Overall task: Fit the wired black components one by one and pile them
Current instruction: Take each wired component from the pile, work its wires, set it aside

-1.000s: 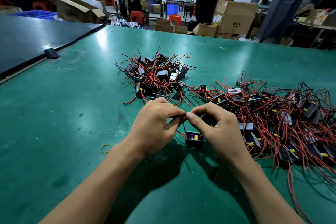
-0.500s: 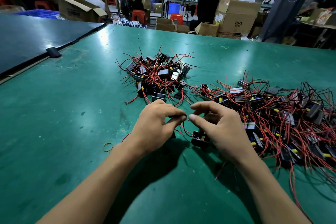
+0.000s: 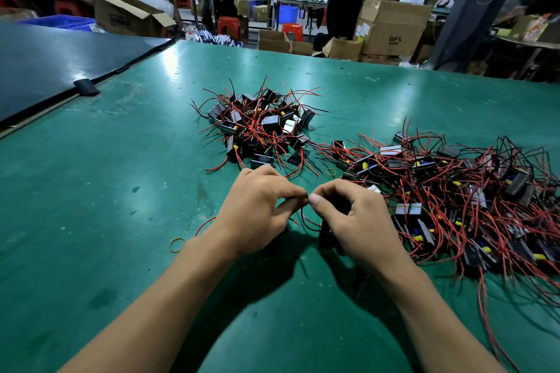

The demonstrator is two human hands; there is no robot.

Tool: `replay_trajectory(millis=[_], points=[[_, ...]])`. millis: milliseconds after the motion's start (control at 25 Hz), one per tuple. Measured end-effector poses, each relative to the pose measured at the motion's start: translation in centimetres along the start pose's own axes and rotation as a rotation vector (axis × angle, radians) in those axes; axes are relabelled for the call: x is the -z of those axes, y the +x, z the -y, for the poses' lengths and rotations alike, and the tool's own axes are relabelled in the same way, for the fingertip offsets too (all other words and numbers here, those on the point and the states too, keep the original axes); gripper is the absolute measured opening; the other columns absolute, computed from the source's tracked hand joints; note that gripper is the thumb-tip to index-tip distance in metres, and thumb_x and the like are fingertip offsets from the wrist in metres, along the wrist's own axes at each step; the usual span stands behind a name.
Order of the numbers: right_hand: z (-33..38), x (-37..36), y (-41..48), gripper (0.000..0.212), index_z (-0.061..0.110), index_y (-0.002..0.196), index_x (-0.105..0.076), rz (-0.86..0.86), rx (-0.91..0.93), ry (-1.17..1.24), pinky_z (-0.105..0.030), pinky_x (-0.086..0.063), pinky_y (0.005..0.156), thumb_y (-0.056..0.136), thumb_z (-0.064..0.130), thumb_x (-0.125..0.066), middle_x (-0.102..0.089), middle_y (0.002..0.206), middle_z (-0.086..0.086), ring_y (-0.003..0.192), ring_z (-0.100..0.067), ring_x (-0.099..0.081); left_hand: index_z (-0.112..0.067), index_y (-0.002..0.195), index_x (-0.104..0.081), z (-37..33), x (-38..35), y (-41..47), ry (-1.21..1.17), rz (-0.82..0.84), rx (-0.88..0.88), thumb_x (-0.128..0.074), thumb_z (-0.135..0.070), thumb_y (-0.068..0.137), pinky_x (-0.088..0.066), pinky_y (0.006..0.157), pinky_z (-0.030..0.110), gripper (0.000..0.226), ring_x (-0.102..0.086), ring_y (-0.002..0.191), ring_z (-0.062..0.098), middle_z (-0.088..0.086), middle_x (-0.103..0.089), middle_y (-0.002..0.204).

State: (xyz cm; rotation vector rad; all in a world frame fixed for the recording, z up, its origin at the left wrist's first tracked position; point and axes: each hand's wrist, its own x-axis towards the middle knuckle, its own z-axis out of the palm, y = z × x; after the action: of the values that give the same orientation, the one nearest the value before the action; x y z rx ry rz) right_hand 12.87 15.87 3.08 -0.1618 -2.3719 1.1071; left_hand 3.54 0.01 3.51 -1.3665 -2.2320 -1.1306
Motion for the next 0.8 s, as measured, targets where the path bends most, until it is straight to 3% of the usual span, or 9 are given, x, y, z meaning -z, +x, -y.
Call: replay_trajectory(millis=[120, 200, 320, 400, 480, 520, 600, 680, 800], points=[[0.6, -0.1, 0.4, 0.018, 0.015, 0.073, -0.070, 0.113, -0.320, 0.178, -0.022, -0.038, 0.052, 0.091, 0.020, -0.070, -0.055, 0.055, 0.011, 0.049, -0.007, -0.046, -0.026, 0.080, -0.077, -0.2, -0.1, -0.1, 0.228, -0.031, -0.124, -0.067, -0.029, 0.085, -0.037, 0.072, 0.036, 0.012, -0.058, 0.076, 0.019, -0.012, -0.066, 0.066], [1.1, 0.3, 0.7, 0.018, 0.011, 0.071, -0.069, 0.132, -0.530, 0.397, -0.019, -0.031, 0.044, 0.089, 0.015, -0.069, -0.051, 0.061, -0.001, 0.045, -0.009, -0.037, -0.026, 0.079, -0.075, -0.4, -0.2, 0.0, 0.276, -0.056, -0.189, -0.066, -0.030, 0.088, -0.039, 0.073, 0.037, 0.013, -0.058, 0.076, 0.018, -0.012, -0.065, 0.065], [1.3, 0.8, 0.7, 0.015, 0.008, 0.074, -0.068, 0.180, -0.683, 0.628, -0.014, -0.025, 0.036, 0.088, 0.013, -0.069, -0.047, 0.060, -0.005, 0.039, -0.008, -0.031, -0.025, 0.078, -0.074, -0.6, -0.4, 0.0, 0.301, -0.069, -0.200, -0.065, -0.029, 0.089, -0.039, 0.073, 0.037, 0.015, -0.058, 0.076, 0.018, -0.011, -0.064, 0.065], [1.0, 0.8, 0.5, 0.013, 0.010, 0.079, -0.071, 0.178, -0.536, 0.513, -0.014, -0.032, 0.039, 0.089, 0.018, -0.073, -0.055, 0.060, 0.002, 0.042, -0.007, -0.040, -0.026, 0.080, -0.075, -0.3, -0.4, -0.1, 0.249, -0.051, -0.127, -0.065, -0.030, 0.088, -0.039, 0.073, 0.038, 0.013, -0.058, 0.076, 0.019, -0.012, -0.065, 0.067], [0.6, 0.8, 0.4, 0.002, 0.018, 0.086, -0.076, 0.076, -0.175, 0.141, -0.010, -0.039, 0.052, 0.086, 0.019, -0.077, -0.068, 0.071, 0.012, 0.053, -0.002, -0.053, -0.027, 0.086, -0.077, 0.0, -0.3, -0.2, 0.145, -0.003, -0.028, -0.065, -0.032, 0.087, -0.039, 0.074, 0.040, 0.013, -0.056, 0.079, 0.018, -0.013, -0.067, 0.070], [0.2, 0.9, 0.3, 0.007, 0.021, 0.089, -0.077, 0.032, 0.016, 0.011, -0.009, -0.040, 0.056, 0.085, 0.016, -0.079, -0.070, 0.078, 0.013, 0.060, -0.001, -0.056, -0.027, 0.089, -0.077, 0.2, -0.3, -0.1, 0.086, 0.030, 0.018, -0.065, -0.034, 0.087, -0.038, 0.075, 0.041, 0.014, -0.054, 0.081, 0.018, -0.013, -0.067, 0.072], [-0.3, 1.1, 0.3, 0.013, 0.018, 0.093, -0.077, 0.024, 0.275, -0.109, -0.017, -0.046, 0.061, 0.084, 0.009, -0.078, -0.070, 0.088, 0.008, 0.070, -0.004, -0.061, -0.029, 0.091, -0.077, 0.5, -0.2, -0.1, 0.005, 0.074, 0.066, -0.065, -0.036, 0.088, -0.036, 0.078, 0.040, 0.014, -0.052, 0.084, 0.016, -0.015, -0.067, 0.073], [-0.9, 1.2, 0.3, 0.010, 0.016, 0.096, -0.077, 0.018, 0.377, -0.200, -0.034, -0.053, 0.061, 0.088, 0.013, -0.074, -0.070, 0.093, 0.005, 0.075, -0.012, -0.064, -0.030, 0.092, -0.077, 0.5, -0.2, 0.0, -0.020, 0.097, 0.061, -0.068, -0.035, 0.089, -0.036, 0.081, 0.042, 0.011, -0.051, 0.086, 0.015, -0.021, -0.062, 0.070], [-1.1, 1.3, 0.1, 0.010, 0.017, 0.099, -0.076, 0.011, 0.406, -0.278, -0.040, -0.054, 0.061, 0.092, 0.021, -0.070, -0.068, 0.095, 0.007, 0.074, -0.014, -0.063, -0.030, 0.093, -0.077, 0.7, -0.2, -0.1, -0.036, 0.111, 0.059, -0.068, -0.036, 0.089, -0.036, 0.083, 0.043, 0.011, -0.050, 0.086, 0.013, -0.020, -0.063, 0.071]])
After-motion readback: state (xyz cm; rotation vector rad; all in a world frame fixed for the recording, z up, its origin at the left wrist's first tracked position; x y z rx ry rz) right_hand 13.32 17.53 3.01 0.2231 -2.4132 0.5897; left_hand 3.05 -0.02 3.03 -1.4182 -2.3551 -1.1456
